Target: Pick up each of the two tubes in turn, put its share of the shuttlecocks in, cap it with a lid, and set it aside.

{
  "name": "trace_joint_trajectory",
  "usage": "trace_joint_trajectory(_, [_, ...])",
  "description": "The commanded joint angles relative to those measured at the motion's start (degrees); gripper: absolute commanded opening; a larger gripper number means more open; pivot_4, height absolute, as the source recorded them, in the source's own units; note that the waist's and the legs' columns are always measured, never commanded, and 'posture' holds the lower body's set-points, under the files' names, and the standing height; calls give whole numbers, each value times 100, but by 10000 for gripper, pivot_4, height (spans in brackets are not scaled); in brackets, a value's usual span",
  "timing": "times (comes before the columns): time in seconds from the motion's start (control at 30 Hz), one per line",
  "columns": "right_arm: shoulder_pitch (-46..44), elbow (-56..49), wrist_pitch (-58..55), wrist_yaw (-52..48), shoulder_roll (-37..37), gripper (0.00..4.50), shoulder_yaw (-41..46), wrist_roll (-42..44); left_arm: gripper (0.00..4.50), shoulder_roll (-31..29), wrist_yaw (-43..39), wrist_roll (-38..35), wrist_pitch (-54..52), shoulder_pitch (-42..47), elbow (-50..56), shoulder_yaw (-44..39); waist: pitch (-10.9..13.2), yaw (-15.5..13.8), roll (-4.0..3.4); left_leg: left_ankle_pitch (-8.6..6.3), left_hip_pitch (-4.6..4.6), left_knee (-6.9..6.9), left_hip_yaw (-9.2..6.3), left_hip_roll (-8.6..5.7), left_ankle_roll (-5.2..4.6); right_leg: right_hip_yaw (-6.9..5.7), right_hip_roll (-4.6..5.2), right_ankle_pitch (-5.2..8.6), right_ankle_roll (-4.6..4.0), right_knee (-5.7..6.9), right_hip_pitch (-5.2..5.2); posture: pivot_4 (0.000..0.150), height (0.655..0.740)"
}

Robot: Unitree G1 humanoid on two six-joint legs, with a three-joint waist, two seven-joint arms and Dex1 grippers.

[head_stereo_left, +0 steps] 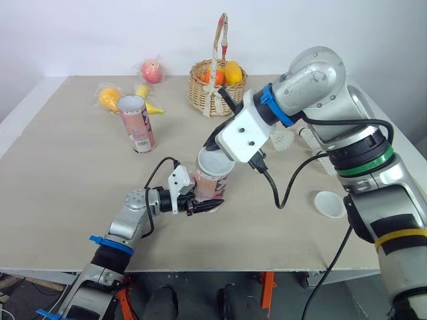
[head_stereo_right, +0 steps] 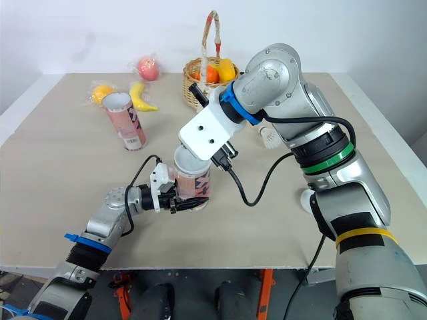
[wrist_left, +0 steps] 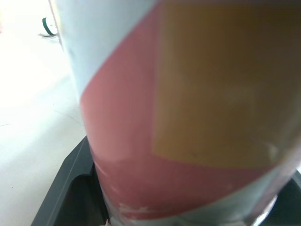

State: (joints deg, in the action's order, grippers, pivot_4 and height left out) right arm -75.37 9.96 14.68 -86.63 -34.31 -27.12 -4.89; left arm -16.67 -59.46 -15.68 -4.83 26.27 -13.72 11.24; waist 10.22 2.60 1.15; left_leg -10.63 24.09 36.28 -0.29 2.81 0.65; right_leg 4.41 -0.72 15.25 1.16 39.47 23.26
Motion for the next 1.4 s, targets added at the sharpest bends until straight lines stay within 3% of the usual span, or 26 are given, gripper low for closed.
trace_joint_trajectory(0.03, [-285, 17, -11, 127, 91, 916, 204, -25, 29212, -88, 4, 158, -131, -132, -323, 60, 0, 0, 0, 0, 0, 0, 0, 0, 0, 0, 0, 0, 1, 0, 0, 1500, 7400])
trace_joint_trajectory(0.7, [-117, -58, 289, -481, -29, 916, -40, 18, 29212, -139, 29, 149, -171, -219, -240, 55, 0, 1, 0, 1, -1, 1, 0, 3, 0, -1, -1, 3, 8, 0, 0, 1500, 7400])
trace_joint_trajectory(0.87, [-583, 763, 596, -251, 258, 916, -99, -255, 29212, -87, 51, 153, -147, -183, -299, 65, 0, 4, 0, 1, -4, 1, 5, 3, 0, 0, 0, 3, 9, 0, 0, 1500, 7400])
trace_joint_trajectory(1.0, [-779, 959, 491, -317, 305, 916, 109, 21, 29212, -64, 87, 149, -133, -213, -283, 69, 0, 0, 0, 2, -5, 1, 5, 5, -1, -3, 0, 1, 8, 0, -1, 1500, 7400])
trace_joint_trajectory(1.4, [-1042, 1225, -218, -587, -594, 916, 783, 844, 29212, -91, 144, 145, -120, -310, -213, 38, 0, 5, -1, 1, -6, -6, 11, 5, -1, 2, 1, -1, -4, -1, 4, 1500, 7400])
